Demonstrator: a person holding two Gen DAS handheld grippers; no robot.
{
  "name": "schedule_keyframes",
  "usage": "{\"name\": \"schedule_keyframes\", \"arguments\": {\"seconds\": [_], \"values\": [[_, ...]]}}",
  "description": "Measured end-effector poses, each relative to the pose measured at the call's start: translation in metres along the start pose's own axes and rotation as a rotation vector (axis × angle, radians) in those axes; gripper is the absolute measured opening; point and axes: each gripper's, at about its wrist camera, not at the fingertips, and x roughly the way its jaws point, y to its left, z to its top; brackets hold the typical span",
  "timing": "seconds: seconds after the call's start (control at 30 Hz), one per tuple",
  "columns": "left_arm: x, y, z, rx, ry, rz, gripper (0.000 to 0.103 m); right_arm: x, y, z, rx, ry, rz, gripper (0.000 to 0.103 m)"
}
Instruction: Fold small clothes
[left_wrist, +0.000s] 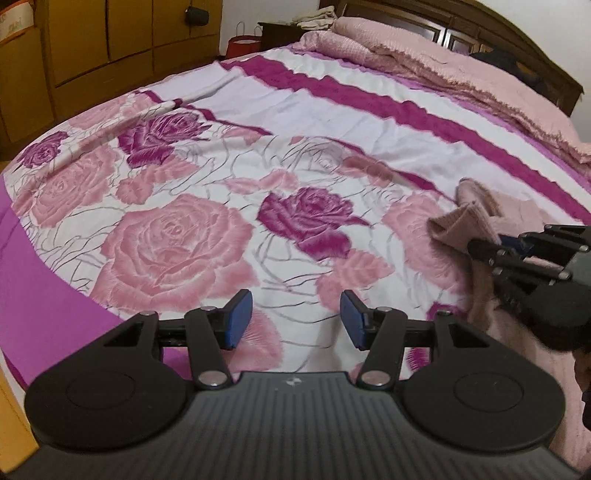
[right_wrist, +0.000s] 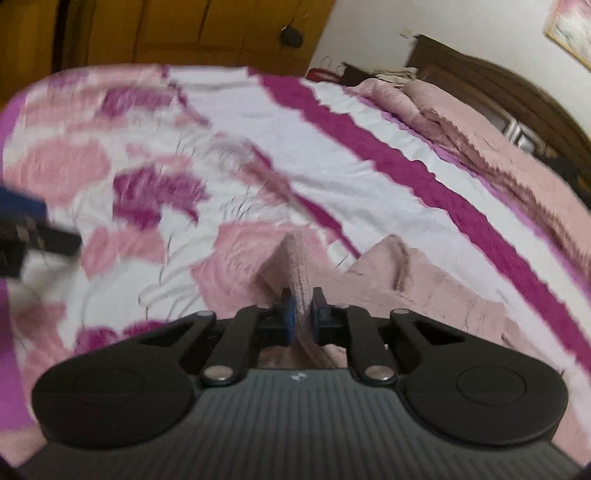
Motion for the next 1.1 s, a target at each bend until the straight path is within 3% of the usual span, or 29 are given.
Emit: {"name": "schedule_keyframes", "arguments": {"seconds": [0.3, 0.63, 0.8, 1.1], "values": [[-0.013, -0.042, 0.016, 0.083, -0.062, -0.059, 0.061, -0.072, -0.083, 0.001, 0.279, -0.163, -0.092, 0.011], [-0.018, -0.097, 0.025, 0.166, -0.112, -0.148, 0.061, -0.133, -0.159, -0.05, 0.503, -0.25, -0.261, 0.011], [-0.011, -0.125, 0.028, 0.193, -0.115, -0.169, 0.061, -0.151, -0.191, -0.098, 0.609, -0.235, -0.358, 0.011], [0.018, -0.164, 0.029, 0.228, -0.097, -0.152, 0.061, -0.142, -0.235, -0.203, 0.839, -0.109, -0.47, 0.012]]}}
